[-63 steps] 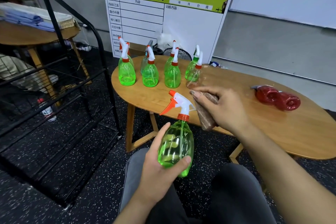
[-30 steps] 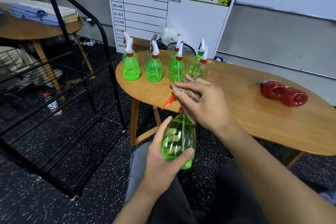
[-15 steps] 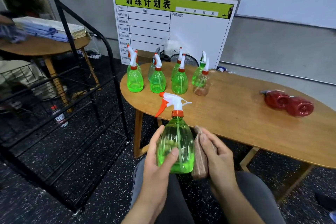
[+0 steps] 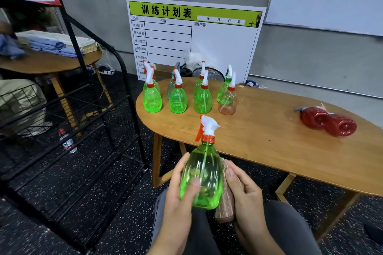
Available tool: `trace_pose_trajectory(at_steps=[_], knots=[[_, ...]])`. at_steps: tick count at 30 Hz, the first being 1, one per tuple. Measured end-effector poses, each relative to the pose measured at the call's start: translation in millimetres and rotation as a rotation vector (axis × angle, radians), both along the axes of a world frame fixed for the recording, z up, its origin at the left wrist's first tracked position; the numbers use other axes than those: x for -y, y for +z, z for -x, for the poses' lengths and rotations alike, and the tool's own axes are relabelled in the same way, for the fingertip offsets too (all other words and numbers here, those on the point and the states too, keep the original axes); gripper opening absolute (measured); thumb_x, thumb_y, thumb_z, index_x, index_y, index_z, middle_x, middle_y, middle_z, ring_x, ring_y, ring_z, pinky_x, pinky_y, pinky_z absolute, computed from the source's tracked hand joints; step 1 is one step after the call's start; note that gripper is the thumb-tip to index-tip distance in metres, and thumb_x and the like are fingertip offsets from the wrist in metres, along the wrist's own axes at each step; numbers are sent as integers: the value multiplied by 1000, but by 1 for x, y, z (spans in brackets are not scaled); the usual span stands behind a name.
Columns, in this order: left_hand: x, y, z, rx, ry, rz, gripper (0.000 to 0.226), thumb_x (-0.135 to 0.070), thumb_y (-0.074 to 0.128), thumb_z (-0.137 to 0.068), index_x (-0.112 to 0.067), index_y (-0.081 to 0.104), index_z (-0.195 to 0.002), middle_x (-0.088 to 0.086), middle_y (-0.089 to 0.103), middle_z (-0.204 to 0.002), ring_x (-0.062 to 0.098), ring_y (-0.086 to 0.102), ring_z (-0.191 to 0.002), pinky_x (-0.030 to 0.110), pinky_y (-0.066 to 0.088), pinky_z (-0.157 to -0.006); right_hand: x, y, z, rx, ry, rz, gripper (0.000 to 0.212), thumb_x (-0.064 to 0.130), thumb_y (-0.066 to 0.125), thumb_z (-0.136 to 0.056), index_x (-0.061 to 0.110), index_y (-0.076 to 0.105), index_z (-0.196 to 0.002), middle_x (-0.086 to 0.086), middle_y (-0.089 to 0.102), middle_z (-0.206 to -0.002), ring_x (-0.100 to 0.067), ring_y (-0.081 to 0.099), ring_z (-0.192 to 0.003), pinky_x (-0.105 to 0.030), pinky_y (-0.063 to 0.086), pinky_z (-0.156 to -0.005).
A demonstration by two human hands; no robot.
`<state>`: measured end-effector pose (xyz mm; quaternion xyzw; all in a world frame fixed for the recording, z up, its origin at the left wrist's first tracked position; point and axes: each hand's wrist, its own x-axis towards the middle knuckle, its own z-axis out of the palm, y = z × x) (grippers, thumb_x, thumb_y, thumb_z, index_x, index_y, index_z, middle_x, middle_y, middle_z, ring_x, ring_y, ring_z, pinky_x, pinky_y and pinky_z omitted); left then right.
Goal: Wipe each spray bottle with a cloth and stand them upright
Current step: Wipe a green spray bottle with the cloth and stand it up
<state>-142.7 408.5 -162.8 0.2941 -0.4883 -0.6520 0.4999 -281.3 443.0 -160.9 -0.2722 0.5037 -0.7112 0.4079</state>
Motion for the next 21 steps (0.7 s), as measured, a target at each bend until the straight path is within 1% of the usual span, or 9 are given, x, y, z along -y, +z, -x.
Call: trace_pose_trajectory(at_steps=[2, 6, 11, 14, 15, 17, 19, 20, 21], knots=[[1, -1, 0, 17, 4, 0, 65, -57, 69, -83, -50, 54, -146, -5, 62, -149, 20, 60, -137, 52, 45, -115, 1, -1, 0, -11, -1, -2, 28, 24, 72, -86, 24, 81, -113, -6, 72, -131, -24, 65, -128, -53, 46, -114], [3, -7, 0, 46, 18, 17, 62, -62, 59, -88, -47, 54, -148, -5, 57, -155, 19, 53, -144, 57, 37, -121, 2, -3, -1, -30, -11, 10, 28, 23, 71, -86, 26, 81, -112, -5, 72, -130, -22, 63, -130, -53, 44, -115], [6, -12, -2, 83, 55, 14, 58, -69, 54, -91, -53, 53, -146, -6, 54, -158, 25, 47, -149, 61, 31, -124, 0, 1, -2, -18, -44, 30, 27, 24, 71, -85, 27, 82, -110, -1, 73, -131, -19, 61, -133, -52, 44, -116], [5, -9, -2, 69, 13, -1, 57, -71, 54, -90, -52, 57, -143, -9, 55, -156, 21, 50, -147, 59, 35, -122, -2, 6, -3, -66, -57, 50, 26, 26, 72, -85, 32, 83, -107, 6, 73, -128, -15, 60, -134, -51, 43, -117], [3, -6, -2, 60, -5, -4, 61, -77, 56, -87, -53, 57, -142, -11, 55, -156, 19, 50, -146, 58, 36, -122, -2, 8, -4, -79, -59, 59, 25, 25, 72, -85, 34, 83, -105, 9, 74, -127, -12, 59, -134, -50, 43, -118], [1, -3, -1, 62, -27, 20, 76, -87, 64, -76, -53, 55, -144, -13, 56, -154, 17, 52, -144, 53, 41, -120, -3, 10, -6, -107, -59, 75, 25, 24, 72, -84, 34, 83, -105, 14, 74, -124, -7, 59, -133, -49, 43, -118], [-2, 0, 1, 58, -19, 45, 92, -81, 79, -67, -44, 53, -147, -12, 62, -148, 15, 59, -137, 39, 52, -110, -4, 10, -6, -121, -53, 81, 25, 23, 72, -84, 31, 84, -105, 17, 74, -122, -3, 59, -132, -48, 42, -118], [-3, 0, 1, 58, -6, 51, 93, -76, 84, -66, -41, 53, -147, -11, 65, -145, 16, 62, -135, 35, 55, -105, -5, 9, -6, -119, -53, 82, 25, 23, 72, -84, 29, 84, -106, 16, 74, -122, -3, 59, -132, -48, 42, -118], [-4, 1, 2, 57, 7, 61, 87, -70, 86, -69, -42, 55, -145, -10, 66, -143, 17, 63, -133, 36, 55, -105, -4, 9, -4, -113, -58, 80, 25, 22, 72, -85, 27, 84, -106, 15, 75, -122, -3, 59, -132, -49, 42, -118]])
